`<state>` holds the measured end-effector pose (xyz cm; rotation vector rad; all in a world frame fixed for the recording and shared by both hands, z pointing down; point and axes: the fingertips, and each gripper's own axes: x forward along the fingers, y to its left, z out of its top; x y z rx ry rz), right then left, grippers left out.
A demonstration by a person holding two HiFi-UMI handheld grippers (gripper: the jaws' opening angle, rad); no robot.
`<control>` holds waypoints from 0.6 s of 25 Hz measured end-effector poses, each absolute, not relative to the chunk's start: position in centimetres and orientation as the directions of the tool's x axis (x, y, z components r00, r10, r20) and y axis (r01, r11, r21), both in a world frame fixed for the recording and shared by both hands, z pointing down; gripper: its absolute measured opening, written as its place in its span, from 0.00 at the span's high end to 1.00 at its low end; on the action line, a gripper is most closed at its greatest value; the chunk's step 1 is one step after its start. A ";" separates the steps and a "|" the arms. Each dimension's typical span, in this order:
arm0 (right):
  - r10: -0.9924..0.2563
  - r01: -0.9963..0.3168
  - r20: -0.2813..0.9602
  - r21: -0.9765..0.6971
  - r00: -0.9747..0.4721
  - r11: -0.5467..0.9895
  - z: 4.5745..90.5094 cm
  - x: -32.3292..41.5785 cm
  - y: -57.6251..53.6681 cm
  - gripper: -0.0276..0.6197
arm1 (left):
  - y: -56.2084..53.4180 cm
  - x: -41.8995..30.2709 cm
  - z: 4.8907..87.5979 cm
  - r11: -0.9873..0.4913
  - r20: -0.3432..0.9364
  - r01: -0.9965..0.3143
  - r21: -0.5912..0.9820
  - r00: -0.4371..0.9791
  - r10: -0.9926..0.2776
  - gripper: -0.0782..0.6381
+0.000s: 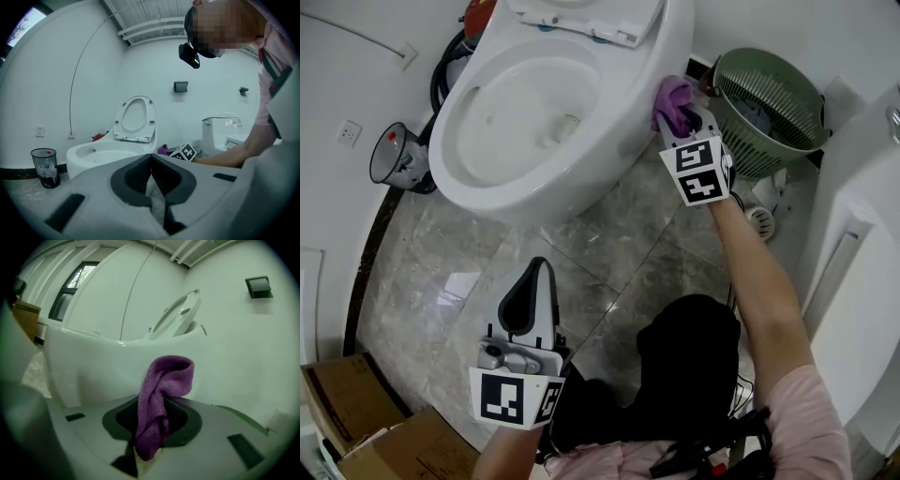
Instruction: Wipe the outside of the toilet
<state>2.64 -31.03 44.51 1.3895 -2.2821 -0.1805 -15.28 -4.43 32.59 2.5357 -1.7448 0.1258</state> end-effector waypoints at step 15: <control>-0.845 -0.753 0.317 0.391 -0.430 0.530 43.8 -1.0 -26.3 0.79 | -2.7 -18.5 32.1 -0.315 0.076 -0.949 0.008 0.315 -0.946 0.88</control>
